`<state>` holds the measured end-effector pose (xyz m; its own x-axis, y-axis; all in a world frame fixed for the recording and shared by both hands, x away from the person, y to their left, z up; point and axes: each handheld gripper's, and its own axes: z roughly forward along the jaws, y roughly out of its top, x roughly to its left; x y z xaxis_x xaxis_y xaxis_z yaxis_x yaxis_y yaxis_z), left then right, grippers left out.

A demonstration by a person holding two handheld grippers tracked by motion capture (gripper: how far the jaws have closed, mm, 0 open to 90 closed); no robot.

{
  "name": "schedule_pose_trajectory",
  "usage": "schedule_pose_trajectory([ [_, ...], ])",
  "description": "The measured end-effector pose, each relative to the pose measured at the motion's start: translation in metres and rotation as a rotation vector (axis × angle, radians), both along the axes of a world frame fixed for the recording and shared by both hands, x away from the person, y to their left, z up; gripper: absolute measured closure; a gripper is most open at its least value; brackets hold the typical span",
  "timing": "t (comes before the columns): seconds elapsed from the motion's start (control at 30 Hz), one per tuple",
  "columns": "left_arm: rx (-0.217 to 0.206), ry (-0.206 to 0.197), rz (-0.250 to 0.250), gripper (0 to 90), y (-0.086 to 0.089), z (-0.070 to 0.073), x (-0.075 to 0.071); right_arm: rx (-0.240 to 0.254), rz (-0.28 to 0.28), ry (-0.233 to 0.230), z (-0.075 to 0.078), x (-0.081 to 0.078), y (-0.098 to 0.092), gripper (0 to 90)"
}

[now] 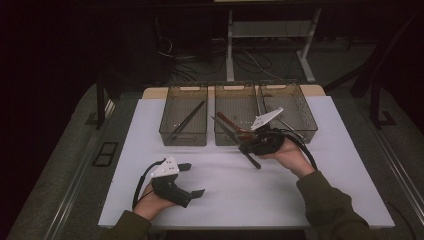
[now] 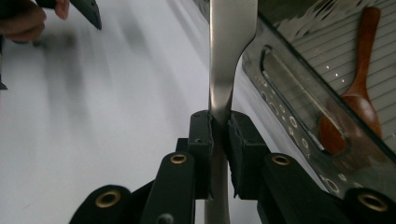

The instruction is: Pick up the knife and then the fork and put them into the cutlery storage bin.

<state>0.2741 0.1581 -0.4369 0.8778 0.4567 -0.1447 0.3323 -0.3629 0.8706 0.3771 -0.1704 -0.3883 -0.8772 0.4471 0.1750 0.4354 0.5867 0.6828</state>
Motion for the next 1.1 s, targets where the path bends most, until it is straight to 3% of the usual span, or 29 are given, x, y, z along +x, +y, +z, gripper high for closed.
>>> schedule_pose_trajectory([
  [0.17, -0.001, -0.001, 0.000, 0.0, 0.000, 0.000, 0.000, 0.065, -0.025, -0.026, 0.002, 0.000, -0.011, 79.2],
  [0.3, -0.004, -0.001, 0.001, 0.0, 0.001, 0.000, 0.000, 0.145, -0.067, -0.033, 0.006, 0.000, -0.023, 79.2],
  [0.47, -0.002, 0.001, 0.000, 0.0, 0.000, 0.000, 0.000, 0.218, -0.111, -0.074, 0.013, 0.001, -0.038, 79.2],
  [0.7, 0.000, 0.001, 0.001, 0.0, 0.000, 0.000, 0.000, 0.281, -0.168, -0.132, 0.023, 0.001, -0.055, 79.2],
  [1.1, 0.003, 0.005, 0.002, 0.0, 0.000, -0.001, 0.001, 0.331, -0.293, -0.203, 0.036, 0.006, -0.088, 79.2],
])
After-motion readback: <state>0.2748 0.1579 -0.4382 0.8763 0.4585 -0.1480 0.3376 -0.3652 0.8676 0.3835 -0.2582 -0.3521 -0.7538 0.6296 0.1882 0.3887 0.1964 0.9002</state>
